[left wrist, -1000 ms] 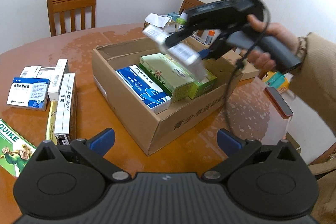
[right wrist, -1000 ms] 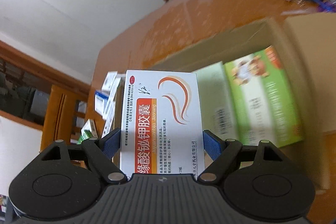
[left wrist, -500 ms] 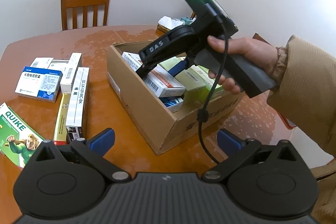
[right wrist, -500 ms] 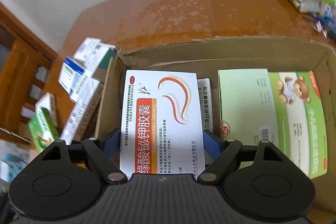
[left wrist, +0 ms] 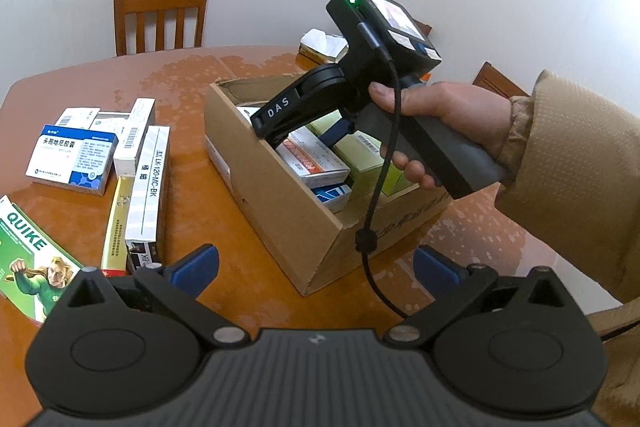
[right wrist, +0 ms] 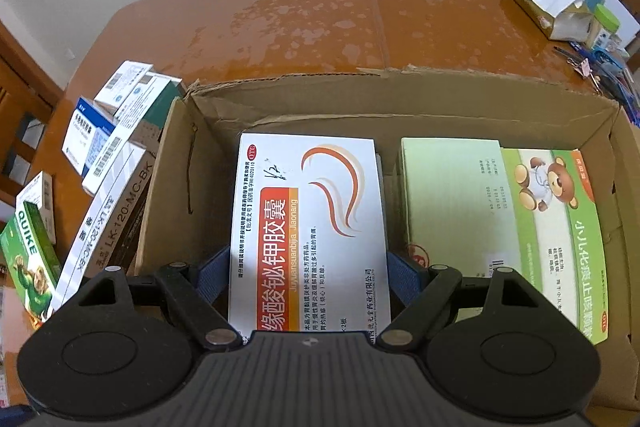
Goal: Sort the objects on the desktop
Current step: 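Lower the white orange-swirl box into the cardboard box and open the right gripper, then raise the open right gripper and move it back over the table boxes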
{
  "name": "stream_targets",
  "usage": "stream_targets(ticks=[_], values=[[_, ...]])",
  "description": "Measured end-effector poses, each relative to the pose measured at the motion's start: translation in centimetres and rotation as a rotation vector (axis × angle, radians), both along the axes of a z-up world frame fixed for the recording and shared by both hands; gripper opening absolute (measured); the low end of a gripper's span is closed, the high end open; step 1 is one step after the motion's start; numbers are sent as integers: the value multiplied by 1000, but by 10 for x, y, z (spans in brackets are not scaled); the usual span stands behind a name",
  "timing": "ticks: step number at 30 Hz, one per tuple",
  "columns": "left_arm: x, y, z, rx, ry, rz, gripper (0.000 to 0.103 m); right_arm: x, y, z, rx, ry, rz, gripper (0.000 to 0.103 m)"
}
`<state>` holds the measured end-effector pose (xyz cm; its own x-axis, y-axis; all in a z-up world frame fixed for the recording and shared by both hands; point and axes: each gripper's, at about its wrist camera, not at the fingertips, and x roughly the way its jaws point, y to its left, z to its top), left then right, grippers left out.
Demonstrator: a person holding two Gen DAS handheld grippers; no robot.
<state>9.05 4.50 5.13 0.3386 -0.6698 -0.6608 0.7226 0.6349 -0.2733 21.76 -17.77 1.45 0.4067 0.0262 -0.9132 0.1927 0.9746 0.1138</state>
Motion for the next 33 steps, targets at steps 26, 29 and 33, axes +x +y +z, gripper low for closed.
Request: stream_targets(ticks=[26, 29, 33], values=[[2, 2, -1, -8, -2, -4, 103, -19, -51, 51, 150, -114, -96, 93], [2, 1, -1, -6, -4, -9, 103, -29, -81, 67, 235, -160, -169, 93], [3, -1, -3, 1, -1, -8, 103, -53, -122, 84, 390, -252, -271, 95]])
